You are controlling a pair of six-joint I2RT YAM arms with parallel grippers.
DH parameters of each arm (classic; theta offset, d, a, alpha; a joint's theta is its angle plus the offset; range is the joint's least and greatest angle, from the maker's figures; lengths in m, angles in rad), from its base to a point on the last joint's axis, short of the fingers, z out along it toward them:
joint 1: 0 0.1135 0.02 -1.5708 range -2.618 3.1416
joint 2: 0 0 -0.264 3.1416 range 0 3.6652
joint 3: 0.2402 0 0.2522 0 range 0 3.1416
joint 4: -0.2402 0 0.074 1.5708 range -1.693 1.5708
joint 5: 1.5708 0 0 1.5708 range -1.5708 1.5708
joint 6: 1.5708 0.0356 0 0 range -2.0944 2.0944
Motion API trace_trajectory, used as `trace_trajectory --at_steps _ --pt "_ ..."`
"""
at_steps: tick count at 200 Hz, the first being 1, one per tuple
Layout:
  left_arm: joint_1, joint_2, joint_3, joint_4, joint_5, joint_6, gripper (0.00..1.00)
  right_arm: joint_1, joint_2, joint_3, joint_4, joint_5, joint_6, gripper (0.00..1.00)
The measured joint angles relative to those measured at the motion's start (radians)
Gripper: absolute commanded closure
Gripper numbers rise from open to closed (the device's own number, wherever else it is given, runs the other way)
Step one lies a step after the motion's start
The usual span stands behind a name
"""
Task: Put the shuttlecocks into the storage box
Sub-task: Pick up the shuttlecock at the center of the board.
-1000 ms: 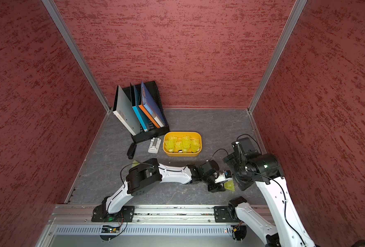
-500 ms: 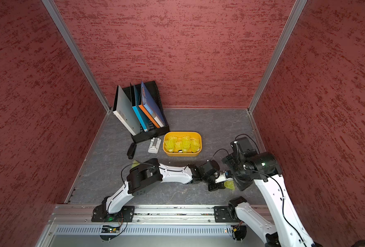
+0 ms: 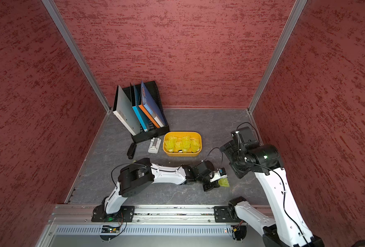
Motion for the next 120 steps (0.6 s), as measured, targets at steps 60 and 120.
trace_trajectory --at_steps 60,120 --pt "0.039 -0.156 -0.067 -0.006 -0.051 -0.107 0.77 0.000 0.044 0.102 0.119 0.002 -0.103 0.03" --pt "0.133 -0.295 -0.098 -0.019 -0.070 -0.224 0.76 -0.003 0.111 0.170 0.202 -0.027 -0.182 0.03"
